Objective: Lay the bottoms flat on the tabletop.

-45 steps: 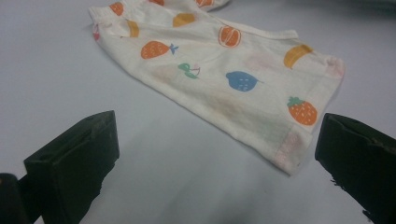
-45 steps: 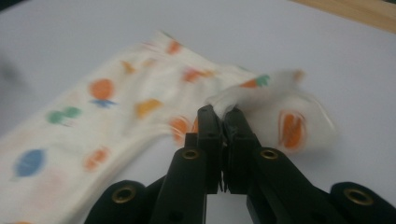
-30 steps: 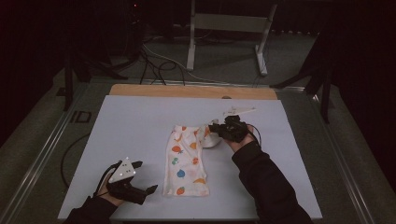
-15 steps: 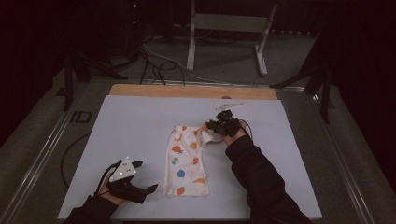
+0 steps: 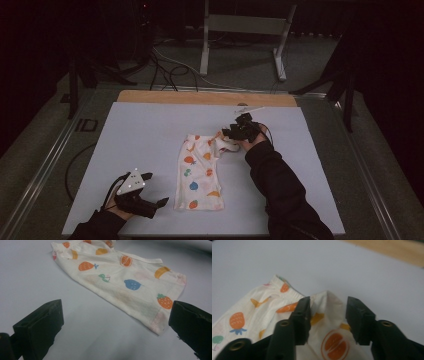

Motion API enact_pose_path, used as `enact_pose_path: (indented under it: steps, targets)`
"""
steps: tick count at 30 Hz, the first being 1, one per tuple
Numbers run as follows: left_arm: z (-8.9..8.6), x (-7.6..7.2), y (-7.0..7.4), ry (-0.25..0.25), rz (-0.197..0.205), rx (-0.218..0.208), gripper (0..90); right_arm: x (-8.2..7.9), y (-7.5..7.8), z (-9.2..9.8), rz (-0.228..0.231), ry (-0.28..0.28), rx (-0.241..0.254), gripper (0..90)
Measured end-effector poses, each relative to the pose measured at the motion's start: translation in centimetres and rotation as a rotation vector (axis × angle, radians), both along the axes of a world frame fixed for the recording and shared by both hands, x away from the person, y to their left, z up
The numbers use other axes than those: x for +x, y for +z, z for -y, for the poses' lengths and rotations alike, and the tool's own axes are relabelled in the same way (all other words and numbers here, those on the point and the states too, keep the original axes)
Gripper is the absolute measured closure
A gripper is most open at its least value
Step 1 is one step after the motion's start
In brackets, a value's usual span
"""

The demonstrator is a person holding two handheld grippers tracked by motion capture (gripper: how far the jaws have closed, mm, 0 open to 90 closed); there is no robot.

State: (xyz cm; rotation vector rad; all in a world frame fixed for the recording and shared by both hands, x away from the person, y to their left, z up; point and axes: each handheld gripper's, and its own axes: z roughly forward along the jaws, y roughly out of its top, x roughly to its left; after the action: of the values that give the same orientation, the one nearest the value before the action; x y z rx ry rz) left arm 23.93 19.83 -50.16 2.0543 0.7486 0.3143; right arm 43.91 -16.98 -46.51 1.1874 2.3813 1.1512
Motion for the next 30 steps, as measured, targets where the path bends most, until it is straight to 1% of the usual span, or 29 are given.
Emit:
enact_pose_path:
  steps: [1,2,4,5,6,7,8,9,10,12,13,14,15,16,17,18,19,20,21,22,24,25,27,29,30]
  targets:
    - [0.0,0.0,0.0,0.0,0.0,0.0,0.8,0.0,0.0,0.0,0.0,0.0,0.0,53.8]
    - [0.0,0.0,0.1,0.004,-0.001,-0.006,0.8,-0.7,0.7,0.5,0.027,0.003,0.003,52.4]
    - [0.0,0.0,0.1,0.005,0.002,-0.005,0.8,-1.5,1.1,1.2,0.045,0.005,0.0,51.2]
    - [0.0,0.0,0.1,0.004,0.001,-0.005,0.8,-1.8,1.2,1.5,0.05,0.001,0.005,50.4]
    - [0.0,0.0,0.1,0.006,0.002,-0.004,0.8,-2.2,1.3,2.0,0.057,-0.002,-0.001,51.0]
    - [0.0,0.0,0.1,0.006,0.002,-0.004,0.8,-2.2,1.3,2.0,0.057,-0.002,-0.001,51.0]
    - [0.1,0.0,0.1,0.007,0.001,-0.006,0.8,-3.0,1.1,2.9,0.058,-0.002,-0.011,51.7]
    - [0.1,0.0,0.1,0.007,0.001,-0.006,0.8,-3.0,1.1,2.9,0.058,-0.002,-0.011,51.7]
    - [0.1,0.0,0.0,0.003,-0.001,-0.003,0.8,-3.4,0.7,3.6,0.053,-0.006,-0.013,54.9]
    - [0.2,0.1,0.0,0.004,-0.003,-0.003,0.8,-3.6,0.2,4.0,0.032,0.002,-0.018,55.8]
    - [0.2,0.1,0.0,0.003,-0.003,-0.006,0.8,-3.6,-0.2,4.2,0.012,0.005,-0.014,57.0]
    - [0.3,0.1,0.0,0.002,-0.004,-0.006,0.8,-3.6,-0.8,4.3,-0.016,0.014,0.004,57.2]
    - [0.3,0.1,0.0,0.0,-0.003,-0.003,0.8,-3.7,-1.2,4.3,-0.031,0.014,0.007,57.3]
    - [0.3,0.1,0.1,-0.001,-0.001,-0.002,0.8,-3.7,-1.6,4.2,-0.042,0.027,0.0,57.3]
    - [0.3,0.1,0.1,0.0,-0.001,-0.003,0.8,-3.7,-2.2,4.0,-0.064,0.046,-0.007,57.2]
    - [0.3,0.1,0.0,0.001,-0.001,-0.004,0.8,-3.8,-2.6,3.8,-0.079,0.048,-0.002,57.4]
    - [0.2,0.1,0.0,0.0,-0.005,-0.003,0.8,-3.9,-3.0,3.6,-0.094,0.061,-0.007,57.5]
    - [0.2,0.1,0.0,-0.001,-0.006,-0.002,0.8,-3.9,-3.5,3.4,-0.109,0.073,-0.029,58.8]
    - [0.2,0.1,0.0,0.001,-0.006,0.001,0.8,-4.0,-3.8,3.3,-0.112,0.08,-0.037,64.3]
    - [0.1,0.1,0.0,0.003,-0.004,-0.002,0.8,-4.1,-4.1,3.1,-0.13,0.09,-0.044,68.6]
    - [0.1,0.1,0.0,0.005,-0.004,-0.003,0.8,-4.3,-4.2,2.9,-0.136,0.103,-0.064,83.1]
    - [0.1,0.0,0.0,0.001,-0.004,-0.003,0.8,-4.4,-4.1,2.8,-0.137,0.106,-0.073,87.0]
    - [0.0,0.0,0.1,0.004,-0.002,-0.005,0.8,-4.7,-3.5,2.8,-0.137,0.125,-0.072,88.6]
    - [0.0,0.0,0.1,0.007,-0.001,-0.007,0.8,-5.2,-2.7,2.8,-0.133,0.133,-0.06,89.0]
    - [0.0,0.0,0.1,0.006,-0.002,-0.007,0.8,-5.5,-2.3,2.8,-0.123,0.147,-0.055,89.1]
